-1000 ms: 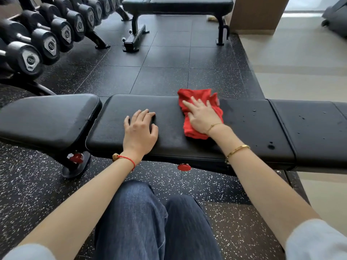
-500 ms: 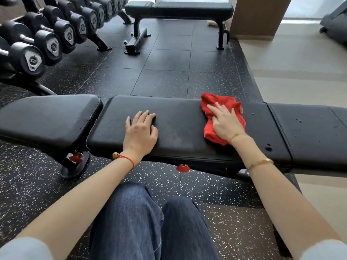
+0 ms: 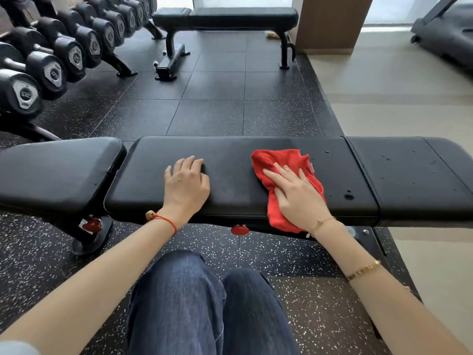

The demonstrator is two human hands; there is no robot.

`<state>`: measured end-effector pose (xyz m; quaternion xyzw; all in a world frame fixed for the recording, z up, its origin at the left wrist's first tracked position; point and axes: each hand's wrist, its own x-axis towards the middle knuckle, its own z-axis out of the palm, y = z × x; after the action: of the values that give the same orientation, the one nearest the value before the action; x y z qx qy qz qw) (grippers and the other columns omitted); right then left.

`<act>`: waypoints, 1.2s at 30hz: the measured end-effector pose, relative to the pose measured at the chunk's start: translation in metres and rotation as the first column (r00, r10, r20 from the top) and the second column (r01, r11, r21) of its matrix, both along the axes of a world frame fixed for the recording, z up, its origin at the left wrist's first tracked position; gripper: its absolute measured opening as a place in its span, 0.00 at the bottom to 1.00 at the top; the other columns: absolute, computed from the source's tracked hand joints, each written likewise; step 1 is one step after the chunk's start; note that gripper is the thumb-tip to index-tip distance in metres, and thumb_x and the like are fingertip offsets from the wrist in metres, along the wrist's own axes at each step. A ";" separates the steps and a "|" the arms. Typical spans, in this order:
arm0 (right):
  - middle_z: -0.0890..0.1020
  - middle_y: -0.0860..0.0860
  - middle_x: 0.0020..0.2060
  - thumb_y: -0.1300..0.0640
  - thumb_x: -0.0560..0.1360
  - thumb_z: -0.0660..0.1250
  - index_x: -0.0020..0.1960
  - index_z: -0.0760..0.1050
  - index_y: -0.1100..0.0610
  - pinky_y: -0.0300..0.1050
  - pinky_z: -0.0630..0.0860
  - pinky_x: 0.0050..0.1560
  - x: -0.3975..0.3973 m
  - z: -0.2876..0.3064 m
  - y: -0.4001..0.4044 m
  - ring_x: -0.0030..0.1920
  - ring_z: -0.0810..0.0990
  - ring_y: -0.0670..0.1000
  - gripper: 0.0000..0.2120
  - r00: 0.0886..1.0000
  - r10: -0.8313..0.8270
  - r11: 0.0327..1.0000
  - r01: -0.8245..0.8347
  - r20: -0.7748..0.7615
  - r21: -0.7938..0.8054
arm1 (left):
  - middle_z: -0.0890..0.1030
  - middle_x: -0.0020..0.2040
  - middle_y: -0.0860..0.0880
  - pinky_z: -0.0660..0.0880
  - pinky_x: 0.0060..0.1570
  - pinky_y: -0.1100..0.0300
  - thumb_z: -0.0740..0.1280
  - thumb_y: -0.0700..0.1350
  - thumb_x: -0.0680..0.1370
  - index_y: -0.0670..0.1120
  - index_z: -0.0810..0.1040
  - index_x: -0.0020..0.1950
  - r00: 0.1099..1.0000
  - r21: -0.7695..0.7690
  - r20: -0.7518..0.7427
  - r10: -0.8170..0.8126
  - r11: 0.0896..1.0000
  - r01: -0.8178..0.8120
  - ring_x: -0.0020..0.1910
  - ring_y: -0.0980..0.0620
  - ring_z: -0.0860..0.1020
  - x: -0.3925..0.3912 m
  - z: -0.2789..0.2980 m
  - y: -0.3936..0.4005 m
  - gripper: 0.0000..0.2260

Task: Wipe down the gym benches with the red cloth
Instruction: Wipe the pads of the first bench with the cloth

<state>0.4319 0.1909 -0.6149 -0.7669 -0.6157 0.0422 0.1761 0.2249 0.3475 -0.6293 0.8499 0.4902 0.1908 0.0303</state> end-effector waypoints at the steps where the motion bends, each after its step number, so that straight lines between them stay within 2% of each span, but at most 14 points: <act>1: 0.62 0.51 0.76 0.58 0.79 0.57 0.74 0.64 0.47 0.52 0.47 0.77 0.005 0.000 -0.007 0.76 0.58 0.53 0.24 1.000 -0.031 1.000 0.031 -0.006 0.005 | 0.72 0.72 0.45 0.60 0.72 0.43 0.60 0.45 0.78 0.45 0.73 0.70 1.000 0.007 0.003 -0.023 1.000 0.023 0.73 0.46 0.67 0.007 0.002 -0.004 0.20; 5: 0.61 0.52 0.76 0.59 0.79 0.57 0.74 0.64 0.49 0.54 0.46 0.77 0.039 0.001 -0.010 0.77 0.58 0.54 0.24 0.981 -0.194 0.981 0.194 -0.013 -0.018 | 0.67 0.76 0.46 0.56 0.75 0.42 0.58 0.47 0.80 0.47 0.67 0.74 0.987 0.013 -0.019 -0.161 0.987 0.161 0.76 0.46 0.62 0.039 0.003 -0.020 0.22; 10: 0.55 0.54 0.78 0.57 0.81 0.53 0.76 0.59 0.50 0.57 0.44 0.76 0.091 0.008 0.025 0.78 0.53 0.56 0.24 0.925 -0.379 0.919 0.375 -0.007 -0.124 | 0.65 0.76 0.46 0.54 0.75 0.41 0.57 0.49 0.80 0.48 0.66 0.75 0.981 -0.031 -0.018 -0.194 0.981 0.193 0.77 0.47 0.59 0.061 -0.004 -0.027 0.22; 14: 0.53 0.54 0.78 0.54 0.82 0.51 0.77 0.56 0.49 0.58 0.42 0.76 0.093 0.013 0.060 0.78 0.51 0.57 0.24 0.941 -0.338 0.926 0.333 0.000 -0.180 | 0.69 0.74 0.47 0.56 0.74 0.40 0.59 0.49 0.79 0.48 0.69 0.72 0.984 -0.030 0.021 -0.178 0.983 0.179 0.75 0.47 0.62 0.061 -0.007 -0.027 0.21; 17: 0.53 0.54 0.78 0.54 0.82 0.52 0.77 0.56 0.49 0.57 0.42 0.76 0.058 0.011 0.071 0.78 0.52 0.56 0.24 0.980 -0.200 0.965 0.198 0.002 -0.171 | 0.69 0.74 0.47 0.56 0.74 0.41 0.60 0.49 0.78 0.48 0.70 0.72 0.985 -0.031 0.034 -0.167 0.985 0.168 0.75 0.47 0.63 0.063 -0.007 -0.028 0.21; 20: 0.55 0.53 0.78 0.55 0.81 0.54 0.77 0.58 0.48 0.55 0.43 0.76 0.023 0.006 0.054 0.78 0.53 0.55 0.24 0.999 -0.046 0.993 0.046 0.004 -0.107 | 0.68 0.75 0.47 0.54 0.75 0.41 0.60 0.49 0.79 0.48 0.69 0.73 0.985 -0.039 0.040 -0.168 0.985 0.169 0.76 0.47 0.61 0.061 -0.007 -0.028 0.21; 22: 0.57 0.52 0.78 0.56 0.81 0.55 0.76 0.59 0.48 0.53 0.43 0.76 0.015 0.004 0.029 0.78 0.53 0.54 0.24 1.000 -0.006 0.997 0.006 0.000 -0.074 | 0.67 0.76 0.47 0.53 0.75 0.42 0.59 0.49 0.80 0.49 0.68 0.74 0.983 -0.046 0.042 -0.178 0.983 0.180 0.77 0.48 0.60 0.059 -0.008 -0.027 0.22; 25: 0.59 0.50 0.77 0.56 0.80 0.56 0.76 0.60 0.47 0.53 0.45 0.76 0.026 0.000 -0.010 0.77 0.55 0.53 0.24 0.999 -0.044 0.998 0.044 0.010 -0.042 | 0.66 0.76 0.47 0.53 0.76 0.42 0.58 0.49 0.80 0.49 0.67 0.75 0.980 -0.050 0.048 -0.196 0.979 0.198 0.77 0.48 0.60 0.057 -0.008 -0.027 0.22; 28: 0.59 0.51 0.77 0.58 0.80 0.57 0.75 0.62 0.47 0.55 0.47 0.76 0.061 0.001 -0.032 0.77 0.57 0.54 0.24 0.981 -0.195 0.979 0.196 0.018 -0.053 | 0.66 0.76 0.47 0.53 0.76 0.42 0.58 0.50 0.80 0.49 0.67 0.75 0.978 -0.051 0.045 -0.202 0.978 0.204 0.77 0.48 0.60 0.056 -0.008 -0.027 0.22; 31: 0.57 0.52 0.77 0.58 0.80 0.56 0.75 0.62 0.48 0.57 0.45 0.76 0.104 0.005 -0.025 0.77 0.55 0.55 0.24 0.940 -0.337 0.939 0.331 -0.046 -0.098 | 0.66 0.76 0.47 0.53 0.76 0.41 0.58 0.49 0.80 0.49 0.67 0.75 0.981 -0.044 0.035 -0.193 0.980 0.195 0.77 0.47 0.60 0.058 -0.009 -0.028 0.22; 36: 0.54 0.53 0.78 0.56 0.82 0.53 0.76 0.59 0.48 0.57 0.42 0.76 0.122 0.012 0.030 0.78 0.51 0.55 0.23 0.948 -0.313 0.939 0.300 -0.055 -0.167 | 0.68 0.75 0.47 0.55 0.75 0.40 0.59 0.49 0.79 0.48 0.68 0.73 0.985 -0.032 0.024 -0.171 0.985 0.172 0.76 0.47 0.62 0.061 -0.006 -0.031 0.22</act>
<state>0.5539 0.2209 -0.6032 -0.8625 -0.4758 0.0934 0.1446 0.2858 0.3169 -0.6352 0.8863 0.4179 0.1881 0.0663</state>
